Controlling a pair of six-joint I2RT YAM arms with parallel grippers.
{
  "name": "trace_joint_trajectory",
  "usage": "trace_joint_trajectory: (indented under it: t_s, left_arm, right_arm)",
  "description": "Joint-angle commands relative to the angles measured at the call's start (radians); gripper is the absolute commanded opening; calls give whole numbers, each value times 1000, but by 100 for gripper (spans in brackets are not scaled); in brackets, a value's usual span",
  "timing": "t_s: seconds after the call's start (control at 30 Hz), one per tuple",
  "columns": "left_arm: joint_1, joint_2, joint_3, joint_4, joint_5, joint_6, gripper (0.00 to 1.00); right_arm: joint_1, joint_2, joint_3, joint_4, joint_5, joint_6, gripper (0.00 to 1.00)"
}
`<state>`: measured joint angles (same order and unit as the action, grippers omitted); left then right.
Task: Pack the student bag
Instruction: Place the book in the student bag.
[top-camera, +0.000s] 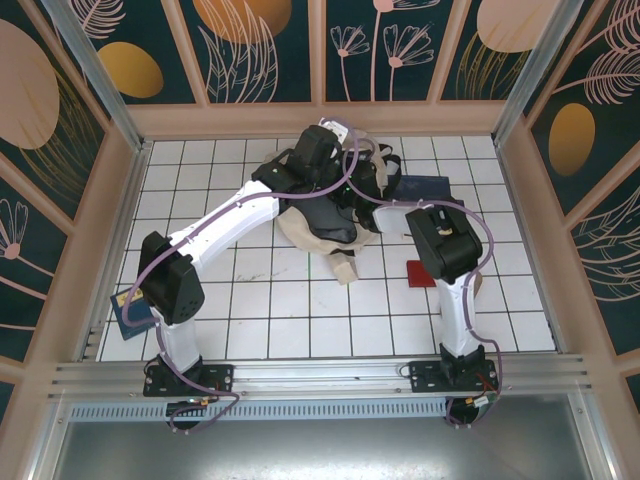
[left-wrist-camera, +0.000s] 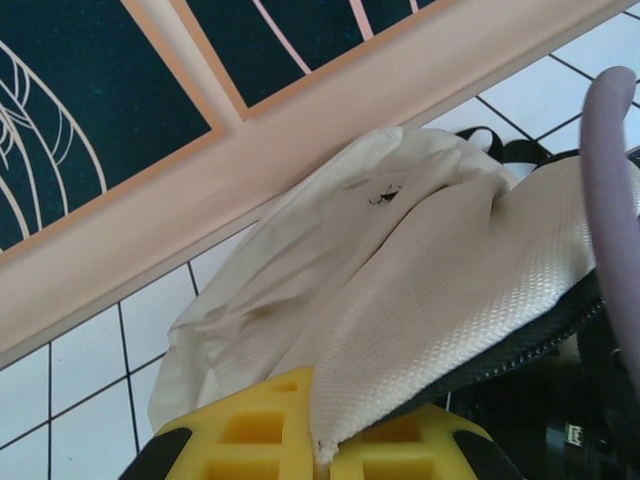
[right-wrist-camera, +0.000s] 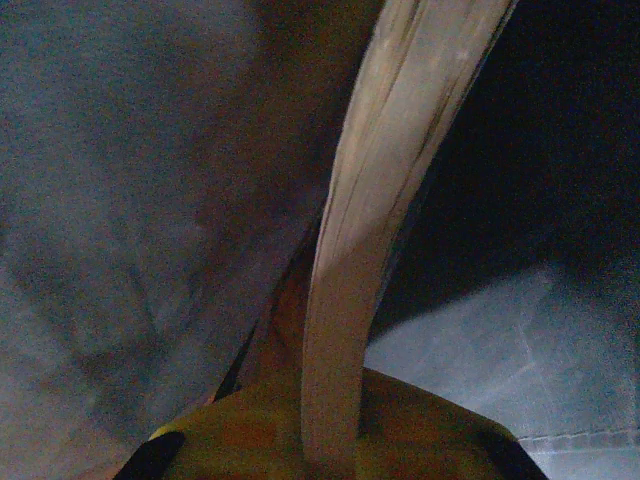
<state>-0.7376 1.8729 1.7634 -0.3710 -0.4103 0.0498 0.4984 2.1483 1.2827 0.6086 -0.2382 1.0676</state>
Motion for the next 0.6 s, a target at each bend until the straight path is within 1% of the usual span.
trace_joint_trajectory:
  t_s: [0.0, 0.07, 0.1, 0.2, 0.23, 0.27, 0.4, 0.5, 0.57]
  left_arm:
    - [4, 0, -13, 14, 3, -25, 0]
    - [4, 0, -22, 14, -5, -25, 0]
    - [3, 2, -24, 14, -9, -25, 0]
    - [4, 4, -30, 18, -29, -25, 0]
    - [3, 4, -30, 18, -41, -24, 0]
    - [4, 6, -30, 20, -52, -25, 0]
    - [5, 8, -27, 23, -88, -24, 0]
    - [6, 9, -19, 27, -95, -28, 0]
    - [4, 12, -18, 36, -95, -29, 0]
  right_arm:
    - [2, 28, 46, 37, 101, 40, 0]
    - [2, 37, 52, 25, 114, 46, 3]
    - [2, 39, 59, 10, 113, 42, 8]
    - [3, 26, 59, -21, 90, 26, 30]
    - [0, 10, 46, -21, 72, 19, 36]
    - [0, -13, 33, -30, 48, 14, 40]
    - [1, -140, -61, -76, -39, -1, 49]
    - [3, -243, -144, -161, -95, -9, 51]
    - [6, -311, -205, -219, -121, -21, 54]
